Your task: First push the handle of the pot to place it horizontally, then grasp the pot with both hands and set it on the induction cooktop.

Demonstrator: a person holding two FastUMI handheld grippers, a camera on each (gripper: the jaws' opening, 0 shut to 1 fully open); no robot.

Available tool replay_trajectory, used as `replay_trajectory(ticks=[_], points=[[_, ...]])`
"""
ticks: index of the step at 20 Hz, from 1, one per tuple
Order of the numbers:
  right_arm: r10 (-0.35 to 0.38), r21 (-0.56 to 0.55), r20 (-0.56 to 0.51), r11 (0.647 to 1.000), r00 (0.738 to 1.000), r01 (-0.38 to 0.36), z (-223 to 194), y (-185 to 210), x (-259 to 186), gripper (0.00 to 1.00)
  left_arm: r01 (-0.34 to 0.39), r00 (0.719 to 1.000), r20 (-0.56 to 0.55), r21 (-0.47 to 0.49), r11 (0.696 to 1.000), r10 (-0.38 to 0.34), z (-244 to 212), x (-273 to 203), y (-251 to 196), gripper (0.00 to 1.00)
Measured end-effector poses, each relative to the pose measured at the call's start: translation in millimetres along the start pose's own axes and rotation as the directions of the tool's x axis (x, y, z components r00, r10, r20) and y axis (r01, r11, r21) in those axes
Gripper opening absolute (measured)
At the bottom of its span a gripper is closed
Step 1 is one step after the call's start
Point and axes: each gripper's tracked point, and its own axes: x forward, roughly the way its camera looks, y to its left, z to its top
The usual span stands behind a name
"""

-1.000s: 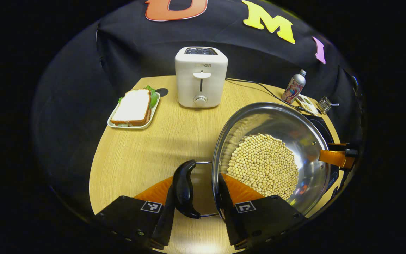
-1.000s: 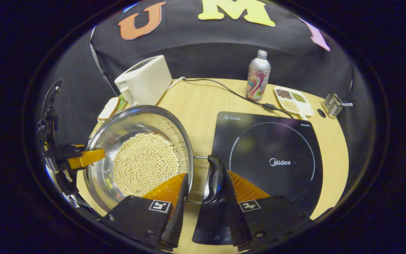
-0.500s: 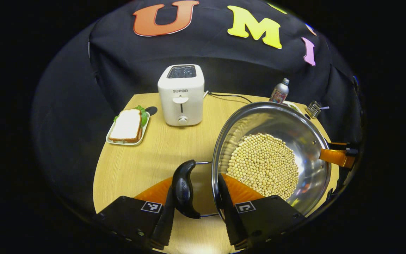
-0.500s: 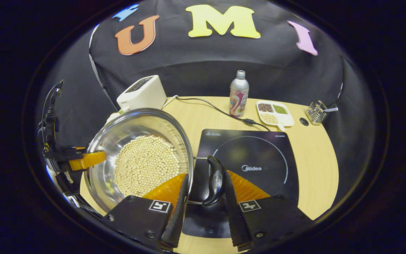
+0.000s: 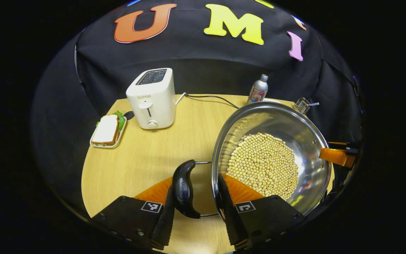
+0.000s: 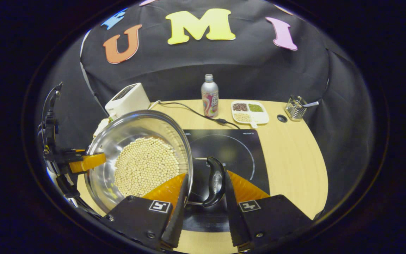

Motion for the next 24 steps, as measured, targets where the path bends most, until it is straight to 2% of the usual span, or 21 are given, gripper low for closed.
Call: replay_trajectory(ticks=[13, 19, 24], points=[[-0.006, -0.008, -0.028, 1.0, 1.0, 0.005, 6, -108, 1, 0.54, -0.009, 1.0, -0.01, -0.024, 1.0, 0.008, -5, 32, -93, 0.6], [-0.005, -0.006, -0.046, 1.0, 0.999, 0.005, 13, -141, 13, 0.54, -0.011, 1.0, -0.022, -0.025, 1.0, 0.01, 3, 53, -120, 0.6], [-0.004, -0.01, -0.06, 1.0, 0.998, 0.003, 19, -152, 27, 0.54, -0.015, 0.999, -0.032, -0.031, 0.999, 0.014, 6, 70, -127, 0.6]])
